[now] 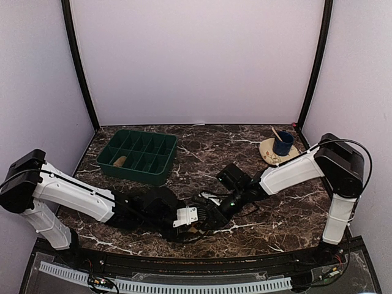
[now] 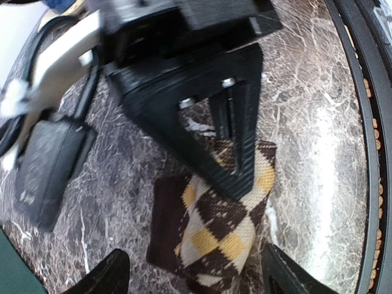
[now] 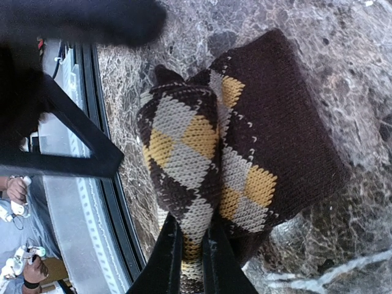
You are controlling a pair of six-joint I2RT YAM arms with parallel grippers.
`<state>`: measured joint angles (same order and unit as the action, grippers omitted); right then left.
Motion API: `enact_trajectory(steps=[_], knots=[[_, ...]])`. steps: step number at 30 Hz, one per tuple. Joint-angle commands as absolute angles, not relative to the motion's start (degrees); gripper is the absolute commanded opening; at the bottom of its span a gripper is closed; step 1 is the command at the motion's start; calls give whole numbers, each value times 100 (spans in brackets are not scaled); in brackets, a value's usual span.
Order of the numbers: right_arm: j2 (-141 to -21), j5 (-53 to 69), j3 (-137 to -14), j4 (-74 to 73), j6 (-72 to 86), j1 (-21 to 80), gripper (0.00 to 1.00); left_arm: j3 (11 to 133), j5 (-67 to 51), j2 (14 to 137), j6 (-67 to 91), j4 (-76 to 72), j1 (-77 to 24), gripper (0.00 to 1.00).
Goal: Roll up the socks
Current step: Roll the sock at the center of the board.
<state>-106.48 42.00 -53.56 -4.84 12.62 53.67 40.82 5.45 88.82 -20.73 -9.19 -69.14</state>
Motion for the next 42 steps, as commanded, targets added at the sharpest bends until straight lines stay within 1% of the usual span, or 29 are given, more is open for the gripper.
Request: enact_trajectory(steps=[1, 13, 16, 21, 24, 31, 35, 42], knots=[[-10796, 4397, -5509, -640, 1351, 5301, 0, 4265, 690, 9092, -2515, -963, -7079, 77], [-10937, 4595, -5588, -640, 1388, 5249, 0, 4340, 931, 9401, -2802, -1096, -7382, 75], [-10959, 4642, -5607, -652, 1395, 5227, 0, 4429, 988, 9509, -2876, -1015, -7410, 72], [-10995, 4763, -5612, -620, 1445, 5186, 0, 4449, 1107, 9599, -3007, -1054, -7465, 71], [-11028, 4838, -5624, -595, 1483, 5171, 0, 4511, 1109, 9652, -3061, -1002, -7473, 68], [-11098, 5032, -5614, -486, 1586, 5126, 0, 4653, 1251, 9843, -3057, -756, -7497, 54], [-11121, 5118, -5598, -431, 1617, 5116, 0, 4675, 1370, 9931, -3067, -702, -7510, 49], [-11153, 5269, -5574, -318, 1707, 5091, 0, 4782, 1445, 10138, -2998, -506, -7541, 46]])
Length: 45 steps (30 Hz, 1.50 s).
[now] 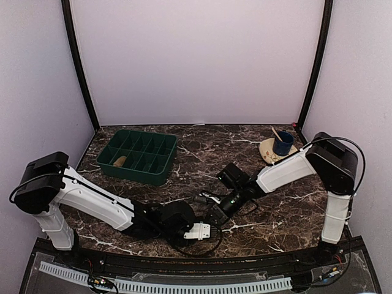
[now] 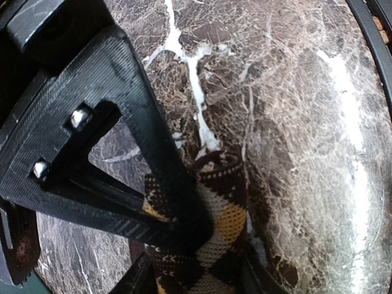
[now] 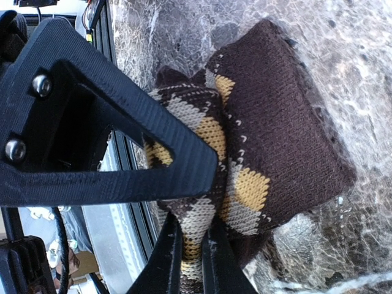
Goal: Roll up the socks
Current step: Roll the sock at the center of the board.
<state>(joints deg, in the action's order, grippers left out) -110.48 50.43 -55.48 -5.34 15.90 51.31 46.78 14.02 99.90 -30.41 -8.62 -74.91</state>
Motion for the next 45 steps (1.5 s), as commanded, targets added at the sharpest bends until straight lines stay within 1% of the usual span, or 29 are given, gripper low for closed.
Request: enact_trajectory(steps=[1, 3, 6, 9, 15, 18, 24, 31, 37, 45], knots=[[-11165, 5293, -5560, -266, 1732, 5089, 0, 4812, 1423, 10183, -2997, -457, -7537, 45], [-11181, 5331, -5548, -224, 1776, 5080, 0, 4903, 1396, 10278, -2973, -300, -7540, 43], [-11204, 5380, -5529, -155, 1829, 5074, 0, 4987, 1268, 10397, -2935, -108, -7539, 38], [-11215, 5420, -5489, -78, 1877, 5058, 4, 5029, 1107, 10485, -2893, 12, -7541, 35], [-11234, 5464, -5453, -38, 1886, 4997, 17, 5238, 794, 10700, -2793, 423, -7525, 29], [-11203, 5458, -5437, -50, 1853, 4946, 18, 5382, 532, 10810, -2684, 678, -7437, 25], [-11085, 5458, -5296, 72, 1875, 4818, 22, 5583, -208, 10806, -2404, 1071, -7033, 22], [-10744, 5399, -4949, 501, 2097, 4539, 24, 5865, -1153, 10815, -2442, 1700, -6645, 21], [-10466, 5323, -4712, 991, 2398, 4371, 26, 6086, -1790, 10902, -2437, 2139, -6358, 20], [-10171, 4916, -4407, 1325, 2489, 4280, 27, 6332, -2548, 11188, -2426, 2739, -6046, 22]])
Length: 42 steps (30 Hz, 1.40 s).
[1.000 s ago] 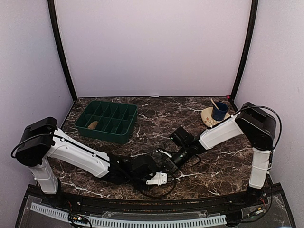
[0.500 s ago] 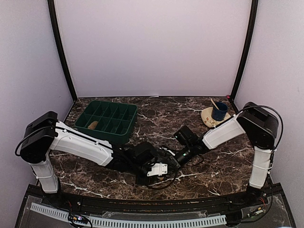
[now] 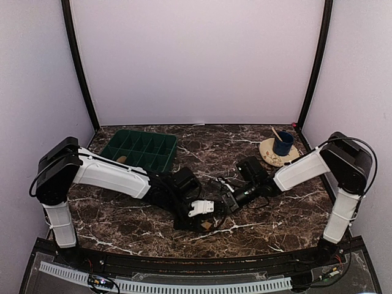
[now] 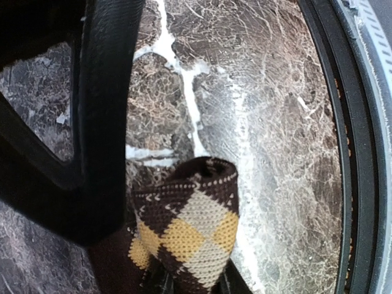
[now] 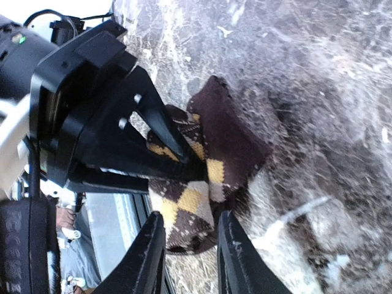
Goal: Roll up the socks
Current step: Roll the sock at the center of the board, then place the sock in the storage box.
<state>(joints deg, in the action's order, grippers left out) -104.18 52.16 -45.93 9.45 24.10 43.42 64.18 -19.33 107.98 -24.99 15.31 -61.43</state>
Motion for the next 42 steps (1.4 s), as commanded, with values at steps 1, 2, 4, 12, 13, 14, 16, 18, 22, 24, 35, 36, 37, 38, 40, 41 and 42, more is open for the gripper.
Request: enact_trajectory(steps=[1, 2, 4, 12, 13, 14, 16, 18, 22, 24, 35, 36, 37, 38, 40, 41, 42], knots=[[-10125, 4795, -4358, 1337, 2462, 4280, 27, 6364, -2637, 11226, -2426, 2811, -5998, 22], [-10077, 4692, -4290, 1366, 2441, 4280, 27, 6402, -2739, 11258, -2426, 2880, -5939, 22], [-9969, 4438, -4147, 1406, 2381, 4280, 27, 6484, -2977, 11348, -2424, 3040, -5811, 22], [-9227, 3393, -3363, 1966, 2238, 4318, 27, 6942, -3954, 11851, -2390, 3716, -5350, 24], [-9182, 3184, -3275, 2021, 2186, 4350, 27, 7000, -4060, 11927, -2393, 3793, -5312, 24], [-9001, 3017, -3190, 2054, 2129, 4400, 27, 7050, -4139, 11982, -2395, 3849, -5283, 24], [-8733, 2662, -3057, 2071, 1958, 4533, 27, 7117, -4198, 12101, -2403, 3924, -5224, 24], [-8489, 2215, -2934, 2063, 1758, 4736, 27, 7171, -4477, 12207, -2415, 3991, -5158, 24], [-8067, 1289, -2710, 2072, 1341, 5217, 27, 7292, -4585, 12400, -2451, 4131, -5066, 24], [-7913, 956, -2645, 2087, 1141, 5474, 28, 7327, -4591, 12451, -2455, 4159, -5054, 24], [-7504, -486, -2589, 1992, 478, 6630, 30, 7239, -4410, 12374, -2368, 4033, -5054, 21], [-7413, -589, -2546, 2038, 529, 6628, 30, 7215, -4411, 12290, -2358, 3998, -5055, 20], [-7322, -697, -2490, 2076, 566, 6628, 31, 7189, -4412, 12188, -2344, 3941, -5046, 17], [-7239, -770, -2459, 2098, 597, 6632, 32, 7149, -4433, 12077, -2320, 3886, -5034, 14], [-7136, -889, -2441, 2101, 634, 6627, 33, 7105, -4516, 11866, -2251, 3820, -4977, 8], [-7114, -929, -2446, 2093, 653, 6627, 34, 7091, -4544, 11773, -2220, 3795, -4942, 5], [-7103, -957, -2464, 2092, 670, 6629, 34, 7076, -4559, 11688, -2180, 3779, -4913, 4]])
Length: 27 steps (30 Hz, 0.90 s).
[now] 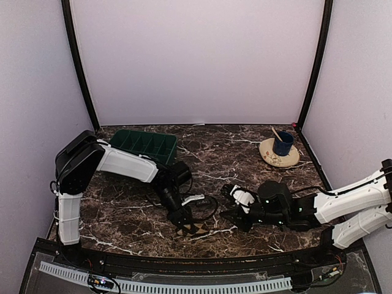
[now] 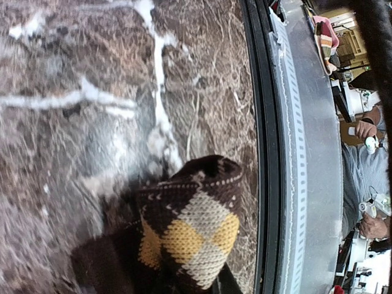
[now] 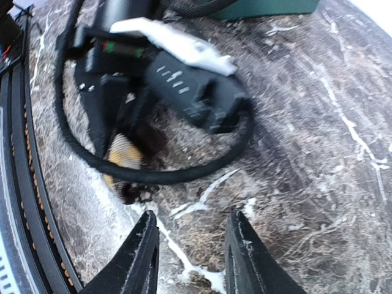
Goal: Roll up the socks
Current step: Place the sock in the storage box.
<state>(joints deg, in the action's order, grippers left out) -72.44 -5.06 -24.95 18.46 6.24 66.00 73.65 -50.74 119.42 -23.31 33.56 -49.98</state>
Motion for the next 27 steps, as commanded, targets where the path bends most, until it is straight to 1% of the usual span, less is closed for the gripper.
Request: enact_trajectory(steps=[1, 4, 14, 23, 25, 27], knots=[[-7106, -989, -2475, 2092, 699, 6628, 34, 7063, -4561, 11595, -2163, 3768, -4894, 2], [-7095, -1034, -2487, 2119, 735, 6631, 34, 6992, -4478, 11271, -2043, 3635, -4857, 0], [-7043, -1124, -2567, 2162, 716, 6628, 35, 6883, -4289, 10187, -1759, 3448, -4452, 0], [-7250, -1141, -2782, 2204, 550, 6629, 36, 6536, -3321, 8898, -1124, 2875, -3569, 0], [-7310, -1154, -2850, 2247, 505, 6624, 36, 6450, -2866, 8540, -929, 2698, -3189, 0], [-7403, -1166, -2920, 2263, 449, 6629, 36, 6392, -2146, 8205, -688, 2517, -2921, 0]])
